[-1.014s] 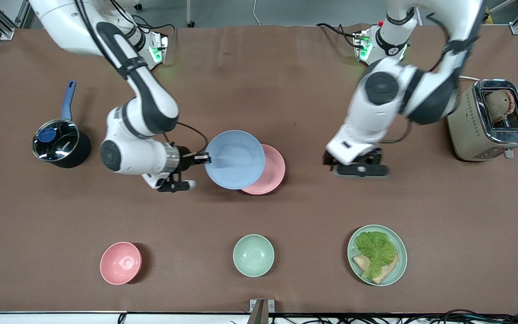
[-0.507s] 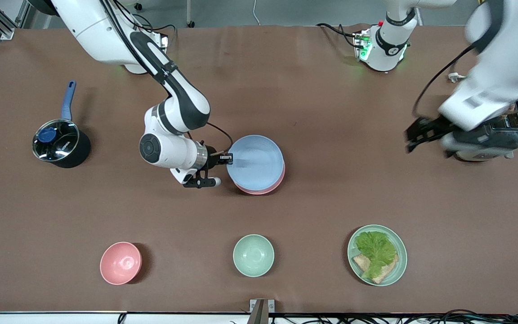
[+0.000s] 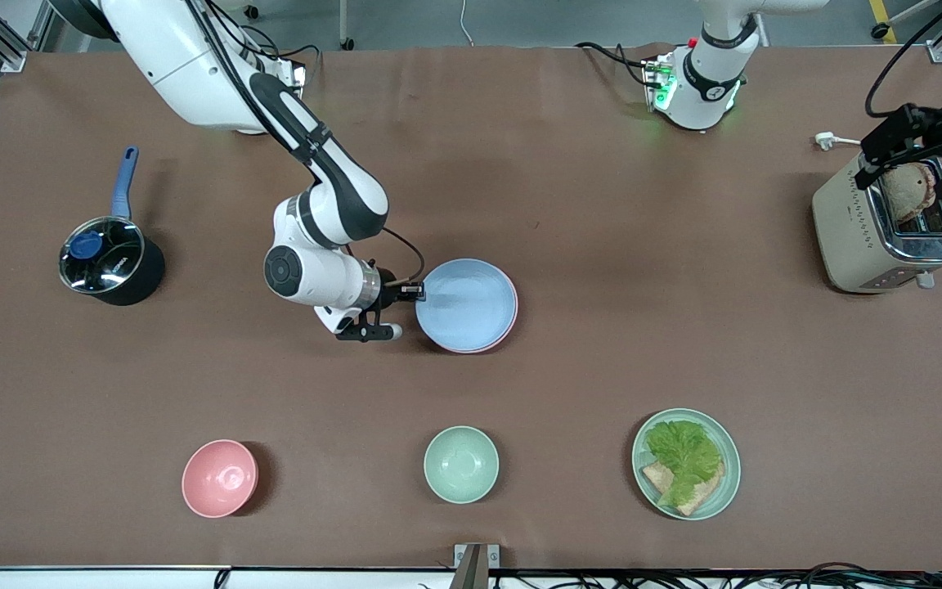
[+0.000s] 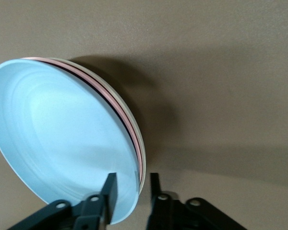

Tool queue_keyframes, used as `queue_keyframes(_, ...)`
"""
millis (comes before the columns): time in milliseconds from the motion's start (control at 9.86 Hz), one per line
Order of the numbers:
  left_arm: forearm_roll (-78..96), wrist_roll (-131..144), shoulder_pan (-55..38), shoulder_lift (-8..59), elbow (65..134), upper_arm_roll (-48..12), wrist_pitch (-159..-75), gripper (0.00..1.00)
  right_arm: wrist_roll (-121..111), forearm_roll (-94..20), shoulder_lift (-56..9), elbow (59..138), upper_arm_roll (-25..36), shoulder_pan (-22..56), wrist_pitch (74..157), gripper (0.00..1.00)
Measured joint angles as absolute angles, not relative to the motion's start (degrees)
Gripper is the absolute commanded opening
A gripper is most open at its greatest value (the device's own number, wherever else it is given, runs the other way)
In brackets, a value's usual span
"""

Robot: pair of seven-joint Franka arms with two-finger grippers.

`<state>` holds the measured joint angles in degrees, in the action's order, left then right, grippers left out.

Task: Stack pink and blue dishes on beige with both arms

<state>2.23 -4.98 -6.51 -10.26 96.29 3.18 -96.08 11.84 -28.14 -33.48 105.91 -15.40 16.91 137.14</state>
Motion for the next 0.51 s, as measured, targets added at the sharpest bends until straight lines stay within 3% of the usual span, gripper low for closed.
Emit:
queue_keyframes(203,0.2,-4.6,-6.2,-8.8,92.1,0.8,-91.6,1.0,11.8,-22.0,-30.1,104.7,-14.8,15.2,134.2,1.0)
queue_keyframes(507,-0.1,-2.4,-6.0,-4.0,84.6,0.6,-86.1,1.0,11.7,-3.2,-19.0,103.2,-13.3,7.6,121.1,1.0)
